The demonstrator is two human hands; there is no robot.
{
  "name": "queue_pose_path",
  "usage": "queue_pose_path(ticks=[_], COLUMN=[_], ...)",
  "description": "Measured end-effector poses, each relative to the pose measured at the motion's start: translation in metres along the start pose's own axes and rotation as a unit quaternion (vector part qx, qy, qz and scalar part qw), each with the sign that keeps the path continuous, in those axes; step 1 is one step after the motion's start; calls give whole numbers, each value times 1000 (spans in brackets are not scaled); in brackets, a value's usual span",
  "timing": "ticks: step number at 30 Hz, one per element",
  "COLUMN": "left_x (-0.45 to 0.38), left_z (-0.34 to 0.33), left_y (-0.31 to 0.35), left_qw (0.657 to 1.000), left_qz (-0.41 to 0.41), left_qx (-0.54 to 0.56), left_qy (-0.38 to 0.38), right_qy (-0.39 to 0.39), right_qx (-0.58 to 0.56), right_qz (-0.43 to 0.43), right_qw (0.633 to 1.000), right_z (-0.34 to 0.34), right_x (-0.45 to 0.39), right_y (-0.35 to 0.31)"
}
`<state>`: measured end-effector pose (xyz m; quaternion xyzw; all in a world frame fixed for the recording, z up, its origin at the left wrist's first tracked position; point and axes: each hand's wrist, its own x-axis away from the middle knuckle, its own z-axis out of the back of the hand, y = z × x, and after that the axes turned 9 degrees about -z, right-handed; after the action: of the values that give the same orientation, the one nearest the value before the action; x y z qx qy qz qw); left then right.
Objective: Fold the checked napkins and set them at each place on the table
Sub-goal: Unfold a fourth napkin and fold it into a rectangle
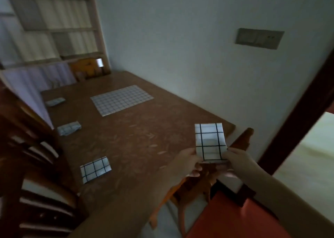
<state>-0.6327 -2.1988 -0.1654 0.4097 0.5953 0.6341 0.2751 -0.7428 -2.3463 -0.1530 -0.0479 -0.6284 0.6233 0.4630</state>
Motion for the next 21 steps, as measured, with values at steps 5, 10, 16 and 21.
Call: queue_pose_path(ticks=[5,10,16,21], left_x=[-75,-143,-201,-231], left_z=[18,15,7,-8], left_y=[-5,-25,-74,-123], left_qw=[997,987,962,925], left_qz=[-19,4,77,152], left_qx=[16,33,83,50], left_qy=[77,156,249,343], right_qy=[1,26,-34,-76], right_qx=[46,82,119,230], right_qz=[36,78,31,19], right_qw=[998,993,992,970], right_z=[-2,14,14,7], right_x=[-81,-153,-241,-305], right_y=[-42,-50,-32,-4])
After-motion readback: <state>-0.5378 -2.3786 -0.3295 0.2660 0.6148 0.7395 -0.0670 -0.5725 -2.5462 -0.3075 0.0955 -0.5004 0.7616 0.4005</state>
